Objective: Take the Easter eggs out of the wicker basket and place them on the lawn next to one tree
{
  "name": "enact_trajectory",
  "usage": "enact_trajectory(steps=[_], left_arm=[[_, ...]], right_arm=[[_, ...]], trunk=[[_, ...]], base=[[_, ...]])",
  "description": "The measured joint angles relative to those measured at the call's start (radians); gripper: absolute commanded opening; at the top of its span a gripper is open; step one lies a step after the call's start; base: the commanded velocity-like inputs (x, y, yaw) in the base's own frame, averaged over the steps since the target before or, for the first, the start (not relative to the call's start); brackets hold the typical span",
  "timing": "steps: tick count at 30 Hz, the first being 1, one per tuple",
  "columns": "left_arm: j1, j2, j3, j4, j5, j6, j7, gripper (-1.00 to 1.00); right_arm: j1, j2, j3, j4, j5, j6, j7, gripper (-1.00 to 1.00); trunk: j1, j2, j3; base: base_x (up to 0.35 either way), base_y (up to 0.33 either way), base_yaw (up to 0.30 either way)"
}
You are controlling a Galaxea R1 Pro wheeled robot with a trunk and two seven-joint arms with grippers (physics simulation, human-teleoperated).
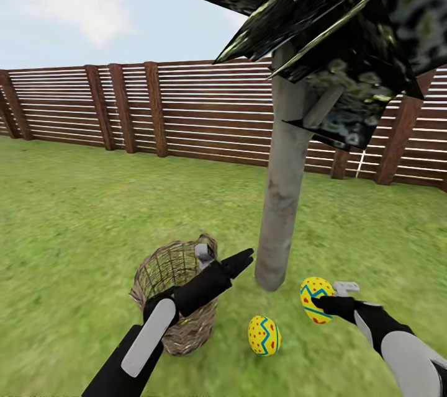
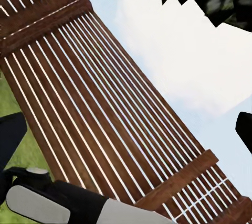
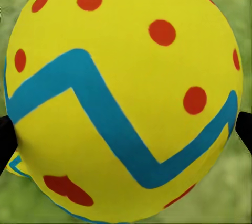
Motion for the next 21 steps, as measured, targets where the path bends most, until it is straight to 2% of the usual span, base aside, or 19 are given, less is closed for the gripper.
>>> enact_trajectory(steps=[2, 4, 8, 10, 13, 18, 21], left_arm=[[0.000, 0.000, -0.047, 0.000, 0.008, -0.005, 0.000, 1.00], [0.000, 0.000, -0.076, -0.002, 0.011, -0.007, -0.001, 1.00], [0.000, -0.001, -0.085, -0.002, 0.011, -0.007, 0.000, 1.00], [0.004, -0.016, -0.086, 0.000, 0.009, -0.007, 0.000, 1.00], [0.008, -0.025, -0.126, 0.000, 0.010, -0.008, 0.000, 1.00], [0.008, -0.027, -0.136, 0.000, 0.009, -0.008, 0.006, 1.00], [0.008, -0.029, -0.136, 0.000, 0.009, -0.027, 0.027, 1.00]], right_arm=[[0.000, 0.004, 0.000, 0.012, 0.003, -0.002, -0.015, -1.00], [0.000, 0.007, 0.000, 0.023, 0.003, -0.004, -0.018, -1.00], [0.000, 0.009, 0.000, 0.025, 0.005, -0.006, -0.019, -1.00], [0.000, 0.009, 0.000, 0.025, 0.005, -0.006, -0.019, -1.00], [0.000, 0.009, 0.000, 0.025, 0.005, -0.005, -0.019, -1.00], [0.000, 0.009, 0.002, 0.025, 0.006, -0.004, -0.022, -1.00], [0.000, 0.011, 0.002, 0.025, 0.005, -0.002, -0.078, -1.00]], trunk=[[0.000, 0.000, 0.000], [0.004, -0.007, -0.003], [0.011, -0.018, -0.017], [0.012, -0.018, -0.025], [0.013, -0.019, -0.037], [0.015, -0.020, -0.056], [0.016, -0.021, -0.068]], base=[[0.000, 0.000, 0.000], [0.000, 0.000, 0.000], [0.000, 0.000, 0.000], [0.000, 0.000, 0.000], [0.000, 0.000, 0.000], [0.000, 0.000, 0.000], [0.000, 0.000, 0.000]])
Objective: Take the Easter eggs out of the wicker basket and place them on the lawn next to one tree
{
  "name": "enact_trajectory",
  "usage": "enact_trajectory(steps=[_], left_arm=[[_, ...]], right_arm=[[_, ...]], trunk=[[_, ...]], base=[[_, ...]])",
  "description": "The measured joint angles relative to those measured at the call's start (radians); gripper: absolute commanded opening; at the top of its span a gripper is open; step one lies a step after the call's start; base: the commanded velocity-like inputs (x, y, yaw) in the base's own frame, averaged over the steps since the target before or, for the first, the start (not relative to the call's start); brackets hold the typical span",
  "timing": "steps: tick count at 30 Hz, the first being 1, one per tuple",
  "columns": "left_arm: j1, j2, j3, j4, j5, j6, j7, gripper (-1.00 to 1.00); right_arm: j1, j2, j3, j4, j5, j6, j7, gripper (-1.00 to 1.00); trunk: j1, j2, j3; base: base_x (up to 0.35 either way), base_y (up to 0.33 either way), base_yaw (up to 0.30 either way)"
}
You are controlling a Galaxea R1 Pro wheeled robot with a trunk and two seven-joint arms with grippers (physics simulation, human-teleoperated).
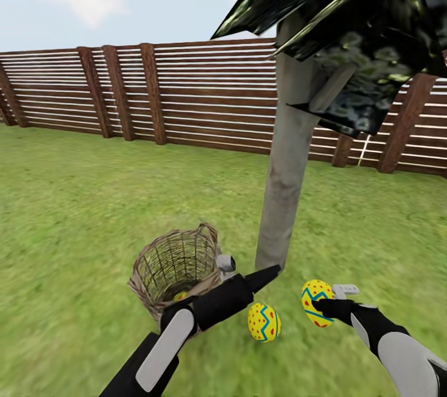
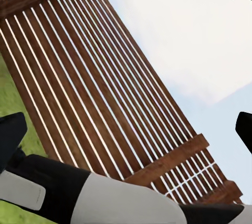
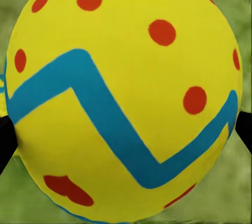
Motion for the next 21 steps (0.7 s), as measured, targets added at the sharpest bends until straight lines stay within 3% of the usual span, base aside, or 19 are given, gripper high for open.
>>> enact_trajectory(steps=[4, 7, 10, 13, 17, 19, 21], left_arm=[[0.000, -0.003, -0.001, 0.001, 0.000, -0.010, 0.004, 1.00], [0.000, -0.003, -0.003, 0.001, 0.000, -0.010, 0.004, 1.00], [0.000, -0.004, -0.074, 0.000, 0.002, -0.012, 0.004, 1.00], [0.000, -0.005, -0.095, -0.001, 0.003, -0.041, 0.004, 1.00], [0.000, -0.004, -0.096, -0.003, 0.002, -0.047, 0.004, 1.00], [0.000, -0.004, -0.096, -0.003, 0.002, -0.047, 0.004, 1.00], [0.000, -0.004, -0.096, -0.003, 0.003, -0.047, 0.004, 1.00]], right_arm=[[0.000, 0.007, 0.001, -0.001, 0.000, 0.001, -0.022, -1.00], [-0.003, 0.013, 0.035, -0.003, 0.037, 0.002, -0.049, -1.00], [-0.006, 0.056, 0.083, -0.003, 0.069, -0.001, -0.181, -1.00], [-0.013, 0.074, 0.124, -0.003, 0.073, -0.015, -0.241, -1.00], [-0.019, 0.092, 0.126, -0.005, 0.152, -0.048, -0.295, -1.00], [-0.033, 0.093, 0.126, -0.004, 0.165, -0.049, -0.298, -1.00], [-0.046, 0.116, 0.126, -0.003, 0.170, -0.048, -0.301, -1.00]], trunk=[[0.002, -0.001, -0.015], [0.003, -0.002, -0.027], [0.004, -0.002, -0.039], [0.006, -0.003, -0.050], [0.008, -0.004, -0.066], [0.009, -0.004, -0.074], [0.009, -0.005, -0.081]], base=[[0.000, 0.000, 0.000], [0.000, 0.000, 0.000], [0.000, 0.000, 0.000], [0.000, 0.000, 0.000], [0.000, 0.000, 0.000], [0.000, 0.000, 0.000], [0.000, 0.000, 0.000]])
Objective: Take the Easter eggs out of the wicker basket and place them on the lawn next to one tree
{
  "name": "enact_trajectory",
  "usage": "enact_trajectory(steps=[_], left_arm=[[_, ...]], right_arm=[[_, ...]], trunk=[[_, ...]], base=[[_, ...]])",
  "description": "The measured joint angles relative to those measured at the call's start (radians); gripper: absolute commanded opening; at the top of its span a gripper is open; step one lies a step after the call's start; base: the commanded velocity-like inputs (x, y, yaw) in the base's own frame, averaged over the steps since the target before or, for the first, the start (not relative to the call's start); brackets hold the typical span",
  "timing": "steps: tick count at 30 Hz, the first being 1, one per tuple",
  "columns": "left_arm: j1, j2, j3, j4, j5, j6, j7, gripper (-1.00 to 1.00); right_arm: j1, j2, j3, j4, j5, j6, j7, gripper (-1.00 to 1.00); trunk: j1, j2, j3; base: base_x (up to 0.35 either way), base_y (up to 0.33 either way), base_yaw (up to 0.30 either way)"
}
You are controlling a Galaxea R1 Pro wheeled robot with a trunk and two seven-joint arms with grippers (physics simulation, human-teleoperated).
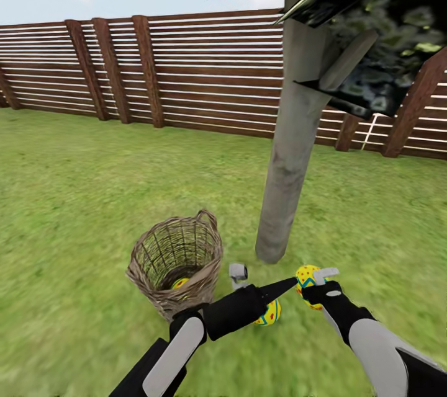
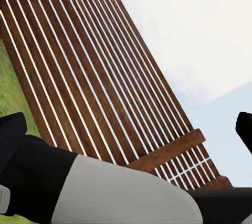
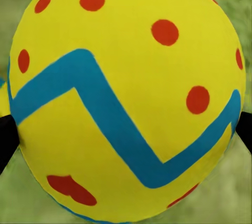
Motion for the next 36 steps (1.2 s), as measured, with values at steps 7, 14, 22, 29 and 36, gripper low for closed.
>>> enact_trajectory(steps=[7, 14, 22, 29, 36], left_arm=[[0.000, 0.000, 0.000, 0.000, 0.000, 0.000, 0.000, 1.00], [0.000, 0.000, 0.000, 0.000, 0.000, 0.000, 0.000, 1.00], [0.000, 0.000, 0.000, 0.000, 0.000, 0.000, 0.000, 1.00], [0.000, 0.000, 0.001, -0.001, -0.001, 0.000, 0.000, 1.00], [0.000, 0.005, 0.005, -0.015, -0.002, 0.001, 0.000, 1.00]], right_arm=[[-0.005, 0.043, 0.000, 0.047, 0.023, -0.002, -0.004, -1.00], [-0.044, 0.042, -0.002, 0.050, 0.031, -0.003, -0.051, -1.00], [-0.046, 0.041, -0.005, 0.050, 0.021, -0.004, -0.069, -1.00], [-0.047, 0.042, -0.004, 0.048, 0.020, -0.034, -0.070, -1.00], [-0.047, 0.043, -0.004, 0.048, 0.020, -0.030, -0.070, -1.00]], trunk=[[0.003, -0.002, -0.027], [0.006, -0.003, -0.054], [0.010, -0.005, -0.085], [0.013, -0.007, -0.112], [0.013, -0.007, -0.116]], base=[[0.000, 0.000, 0.000], [0.000, 0.000, 0.000], [0.000, 0.000, 0.000], [0.000, 0.000, 0.000], [0.102, 0.000, 0.000]])
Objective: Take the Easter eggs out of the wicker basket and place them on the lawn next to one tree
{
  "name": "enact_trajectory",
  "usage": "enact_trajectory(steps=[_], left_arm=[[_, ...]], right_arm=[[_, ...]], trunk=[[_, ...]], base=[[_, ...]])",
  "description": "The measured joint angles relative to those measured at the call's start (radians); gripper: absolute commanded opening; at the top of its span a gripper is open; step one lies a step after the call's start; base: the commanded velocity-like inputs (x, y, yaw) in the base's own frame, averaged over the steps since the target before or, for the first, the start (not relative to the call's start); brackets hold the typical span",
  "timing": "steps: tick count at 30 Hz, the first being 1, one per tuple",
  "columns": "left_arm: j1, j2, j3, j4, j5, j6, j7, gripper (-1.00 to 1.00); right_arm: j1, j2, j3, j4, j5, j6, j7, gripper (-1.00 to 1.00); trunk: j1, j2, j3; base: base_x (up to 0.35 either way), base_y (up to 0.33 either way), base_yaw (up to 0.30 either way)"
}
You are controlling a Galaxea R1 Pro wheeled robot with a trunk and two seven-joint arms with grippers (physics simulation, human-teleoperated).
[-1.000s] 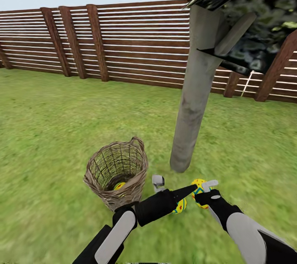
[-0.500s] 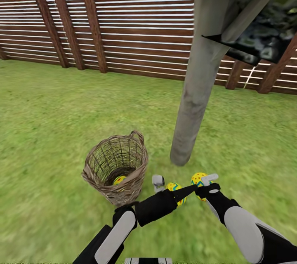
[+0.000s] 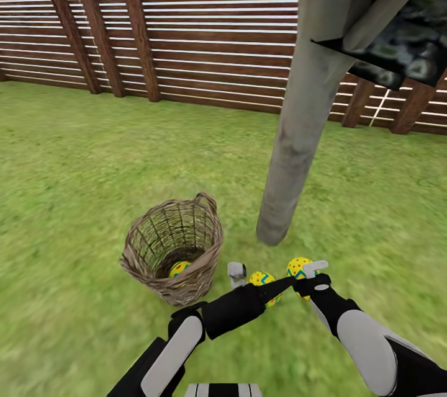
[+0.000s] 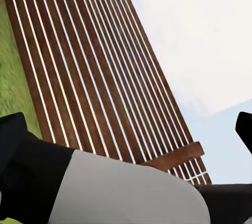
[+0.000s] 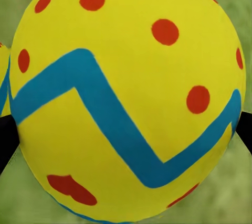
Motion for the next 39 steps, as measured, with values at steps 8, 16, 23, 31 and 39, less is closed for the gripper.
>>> enact_trajectory(steps=[8, 16, 23, 31, 39], left_arm=[[0.001, 0.009, 0.011, -0.006, -0.002, 0.001, -0.001, 1.00], [0.000, 0.011, 0.054, -0.013, -0.002, 0.006, -0.003, 1.00], [0.000, 0.011, 0.054, -0.025, -0.002, 0.008, -0.003, 1.00], [0.000, 0.012, 0.055, -0.028, -0.002, 0.008, -0.003, 1.00], [0.000, 0.012, 0.055, -0.028, -0.002, 0.006, -0.003, 1.00]], right_arm=[[0.000, 0.001, 0.000, -0.001, 0.006, 0.004, 0.000, -1.00], [0.000, 0.006, 0.002, -0.012, 0.009, -0.003, 0.001, -1.00], [0.000, 0.005, 0.001, -0.021, 0.009, -0.004, 0.000, -1.00], [0.000, 0.002, 0.001, -0.021, 0.008, 0.001, 0.000, -1.00], [0.000, 0.000, 0.001, -0.021, 0.005, 0.007, 0.000, -1.00]], trunk=[[0.001, 0.000, -0.004], [0.005, -0.002, -0.035], [0.008, -0.004, -0.062], [0.011, -0.006, -0.093], [0.014, -0.007, -0.116]], base=[[0.022, 0.000, 0.000], [0.000, 0.000, 0.000], [0.000, 0.000, 0.000], [0.000, 0.000, 0.000], [0.000, 0.000, 0.000]])
